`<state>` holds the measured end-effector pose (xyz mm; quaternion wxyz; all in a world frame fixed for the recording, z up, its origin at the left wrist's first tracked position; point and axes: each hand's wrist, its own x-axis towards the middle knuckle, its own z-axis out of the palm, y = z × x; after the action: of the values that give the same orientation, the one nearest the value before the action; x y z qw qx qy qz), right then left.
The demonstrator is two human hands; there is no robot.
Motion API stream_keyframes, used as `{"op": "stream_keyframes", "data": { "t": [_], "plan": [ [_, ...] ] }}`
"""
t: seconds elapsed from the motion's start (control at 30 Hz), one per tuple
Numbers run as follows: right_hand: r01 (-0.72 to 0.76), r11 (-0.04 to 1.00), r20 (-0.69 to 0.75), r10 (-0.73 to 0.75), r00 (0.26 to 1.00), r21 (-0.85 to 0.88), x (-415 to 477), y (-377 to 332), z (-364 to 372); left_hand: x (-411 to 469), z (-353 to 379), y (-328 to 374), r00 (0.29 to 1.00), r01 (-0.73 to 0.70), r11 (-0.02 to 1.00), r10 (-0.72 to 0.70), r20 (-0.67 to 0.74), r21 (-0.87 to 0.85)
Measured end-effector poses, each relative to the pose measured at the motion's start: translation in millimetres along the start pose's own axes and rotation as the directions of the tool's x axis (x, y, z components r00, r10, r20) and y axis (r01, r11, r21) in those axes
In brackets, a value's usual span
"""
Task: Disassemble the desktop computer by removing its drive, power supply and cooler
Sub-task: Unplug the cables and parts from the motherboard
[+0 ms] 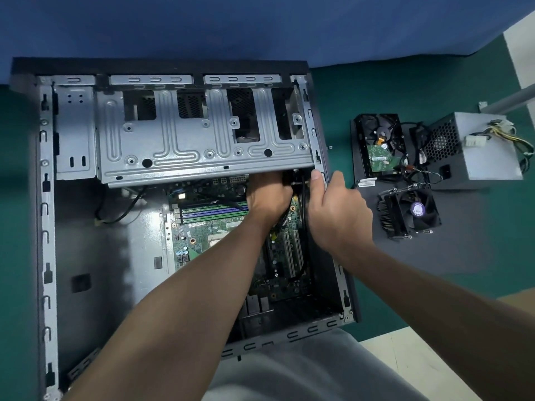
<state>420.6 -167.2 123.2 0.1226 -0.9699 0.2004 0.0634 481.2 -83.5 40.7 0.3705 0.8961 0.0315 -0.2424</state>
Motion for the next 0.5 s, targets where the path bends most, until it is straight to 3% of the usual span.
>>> {"op": "stream_keyframes", "data": {
  "t": [0.2,0.4,0.5],
  "plan": [
    [-0.004,1.000,-0.011,0.003,1.000,-0.026,1,0,1,-13,-2,-6,0.993,-0.116,0.991,0.118,-0.024,0.059],
    [0.004,1.000,-0.024,-0.004,1.000,-0.008,0,1,0,-47,-17,-23,0.961,-0.117,0.992,0.100,-0.256,-0.053],
    [0.031,0.999,-0.060,-0.030,0.998,0.020,0,1,0,-58,-31,-33,0.973,-0.120,0.990,0.102,-0.207,-0.073]
  ]
}}
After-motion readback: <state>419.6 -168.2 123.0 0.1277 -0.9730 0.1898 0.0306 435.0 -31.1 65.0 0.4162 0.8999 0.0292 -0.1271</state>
